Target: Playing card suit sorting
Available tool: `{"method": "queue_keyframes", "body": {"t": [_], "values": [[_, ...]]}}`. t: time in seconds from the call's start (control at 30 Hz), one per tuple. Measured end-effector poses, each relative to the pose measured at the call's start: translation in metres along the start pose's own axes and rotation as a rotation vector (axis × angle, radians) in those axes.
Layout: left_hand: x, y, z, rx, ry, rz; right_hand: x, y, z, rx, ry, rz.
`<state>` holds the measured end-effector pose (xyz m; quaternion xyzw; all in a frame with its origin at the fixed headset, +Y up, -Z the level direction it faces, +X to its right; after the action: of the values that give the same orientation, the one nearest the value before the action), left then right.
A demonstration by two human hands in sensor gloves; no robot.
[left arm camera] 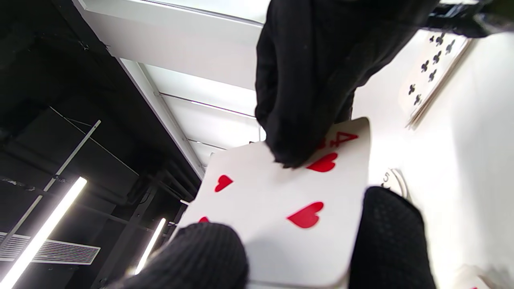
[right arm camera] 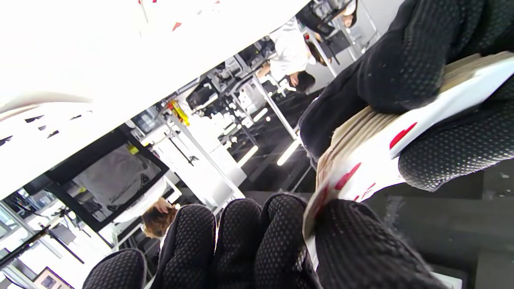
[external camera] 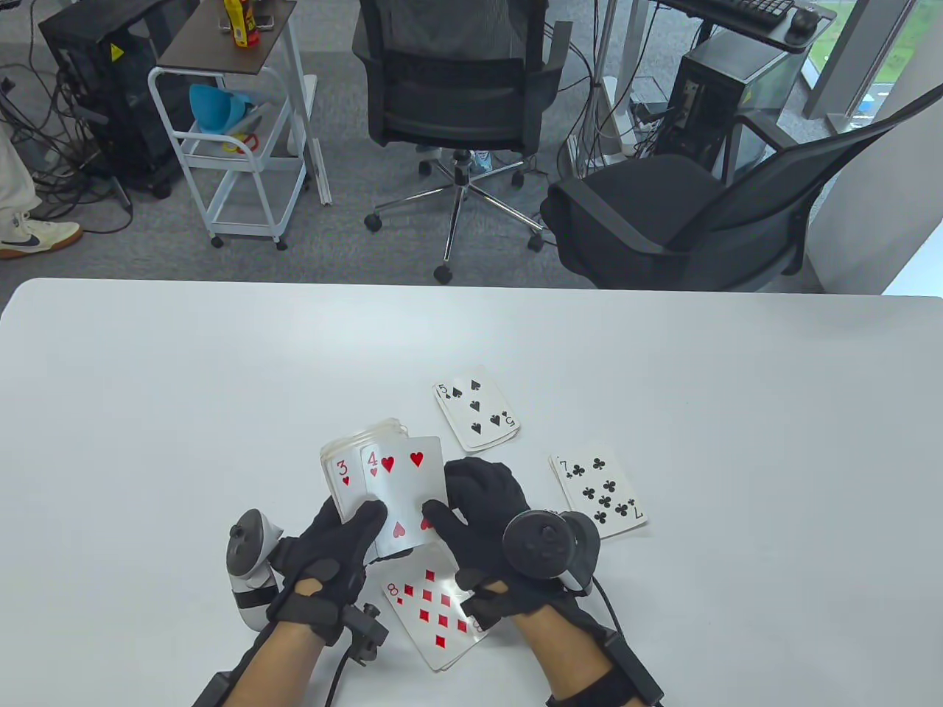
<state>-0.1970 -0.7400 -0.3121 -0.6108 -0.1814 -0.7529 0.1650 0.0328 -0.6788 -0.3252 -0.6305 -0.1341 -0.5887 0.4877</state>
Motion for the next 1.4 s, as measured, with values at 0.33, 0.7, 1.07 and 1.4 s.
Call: {"method": "queue_keyframes", "body": {"t": [0.33, 0.7, 1.07, 1.4], "values": [[0.004, -0.026, -0.011, 0.049, -0.035, 0.116, 0.002, 0.054, -0.009, -0.129, -0.037, -0.289], [0.005, -0.047, -0.004, 0.062, 0.017, 0.218, -0.017, 0.028, -0.050, 0.125, -0.282, -0.270], [0.007, -0.052, -0.005, 0.101, 0.021, 0.253, -0.082, 0.000, -0.113, 0.245, -0.547, -0.315], [0.007, -0.052, -0.009, 0.129, 0.010, 0.248, -0.079, -0.006, -0.146, 0.707, -0.558, -0.285]]}}
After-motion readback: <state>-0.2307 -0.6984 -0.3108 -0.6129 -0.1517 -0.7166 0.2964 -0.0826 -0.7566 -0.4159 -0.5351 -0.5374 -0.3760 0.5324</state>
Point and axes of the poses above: the tracker on the back of each hand, its own y axis roughly to the little-finger side, its own x axis roughly from the fingertips to the wrist, z = x × y, the point moved 5 cm from there along -x, roughly from the wrist to the fingertips, and after that the axes turned 13 degrees about x, right-handed, at the moved point
